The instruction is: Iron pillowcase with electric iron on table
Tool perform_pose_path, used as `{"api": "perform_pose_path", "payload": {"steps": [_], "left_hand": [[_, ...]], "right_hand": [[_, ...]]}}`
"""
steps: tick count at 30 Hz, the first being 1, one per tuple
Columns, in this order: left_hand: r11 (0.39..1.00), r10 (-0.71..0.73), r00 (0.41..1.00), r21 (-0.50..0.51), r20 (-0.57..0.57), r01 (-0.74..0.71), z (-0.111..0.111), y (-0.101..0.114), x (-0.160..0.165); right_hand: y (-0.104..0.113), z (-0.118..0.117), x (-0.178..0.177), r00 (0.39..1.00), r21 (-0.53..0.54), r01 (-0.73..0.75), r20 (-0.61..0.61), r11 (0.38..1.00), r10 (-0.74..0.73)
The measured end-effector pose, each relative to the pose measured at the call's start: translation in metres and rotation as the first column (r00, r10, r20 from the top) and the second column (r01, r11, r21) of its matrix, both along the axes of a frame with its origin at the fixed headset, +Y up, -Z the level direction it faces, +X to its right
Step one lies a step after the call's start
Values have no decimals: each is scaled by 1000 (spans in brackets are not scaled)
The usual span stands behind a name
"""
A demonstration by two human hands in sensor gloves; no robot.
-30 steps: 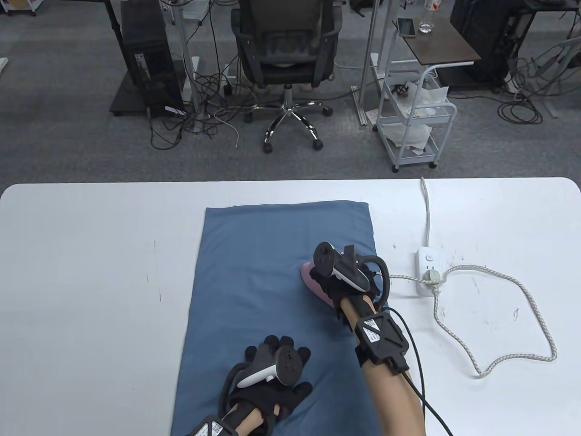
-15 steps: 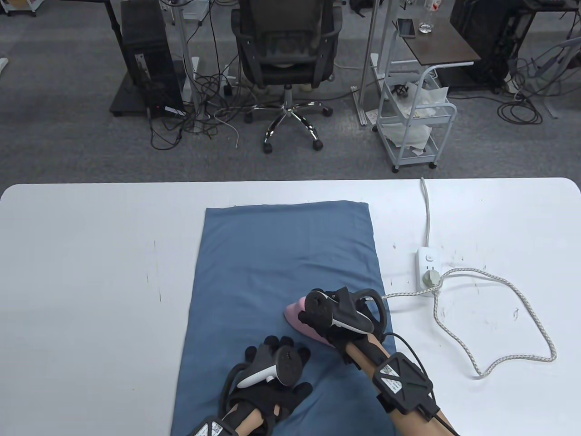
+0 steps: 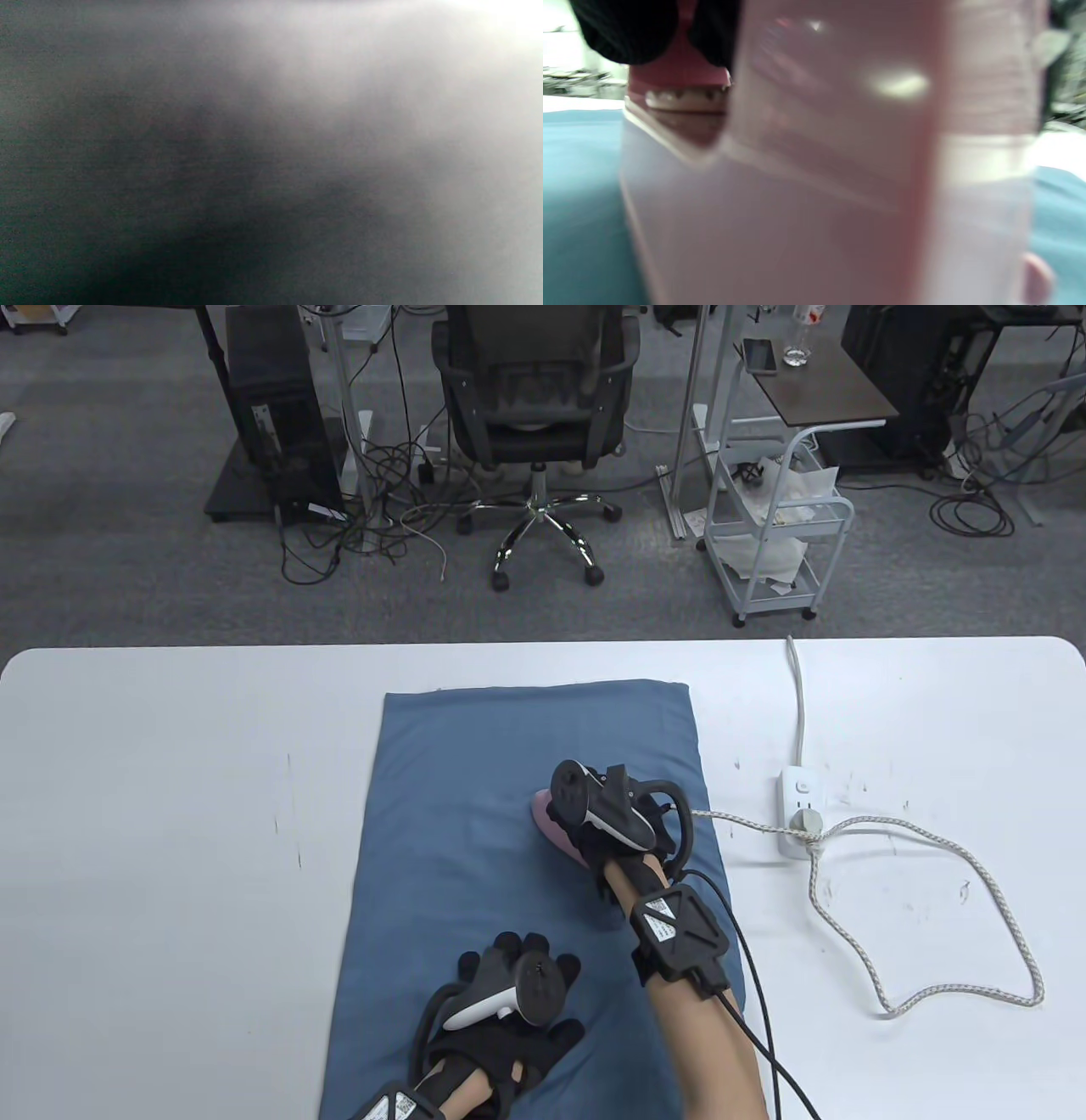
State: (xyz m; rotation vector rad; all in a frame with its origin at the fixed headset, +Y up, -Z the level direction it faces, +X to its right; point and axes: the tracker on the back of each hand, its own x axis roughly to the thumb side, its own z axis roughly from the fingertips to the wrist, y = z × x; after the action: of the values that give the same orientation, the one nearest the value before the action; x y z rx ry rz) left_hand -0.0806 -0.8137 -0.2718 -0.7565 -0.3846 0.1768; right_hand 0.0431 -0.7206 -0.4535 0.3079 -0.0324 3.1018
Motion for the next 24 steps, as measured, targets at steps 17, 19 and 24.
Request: {"api": "perform_pose_path", "payload": {"steps": [17, 19, 24], "left_hand": [[1000, -1, 1000, 0, 1, 1, 0, 0, 0], [1000, -1, 1000, 0, 1, 1, 0, 0, 0], [1000, -1, 1000, 0, 1, 1, 0, 0, 0]], "right_hand": [[-6, 41, -23, 983, 111, -38, -172, 993, 57], [-6, 22, -25, 993, 102, -36, -106, 994, 47], [-6, -14, -26, 1000, 61, -6, 11, 998, 5]]}}
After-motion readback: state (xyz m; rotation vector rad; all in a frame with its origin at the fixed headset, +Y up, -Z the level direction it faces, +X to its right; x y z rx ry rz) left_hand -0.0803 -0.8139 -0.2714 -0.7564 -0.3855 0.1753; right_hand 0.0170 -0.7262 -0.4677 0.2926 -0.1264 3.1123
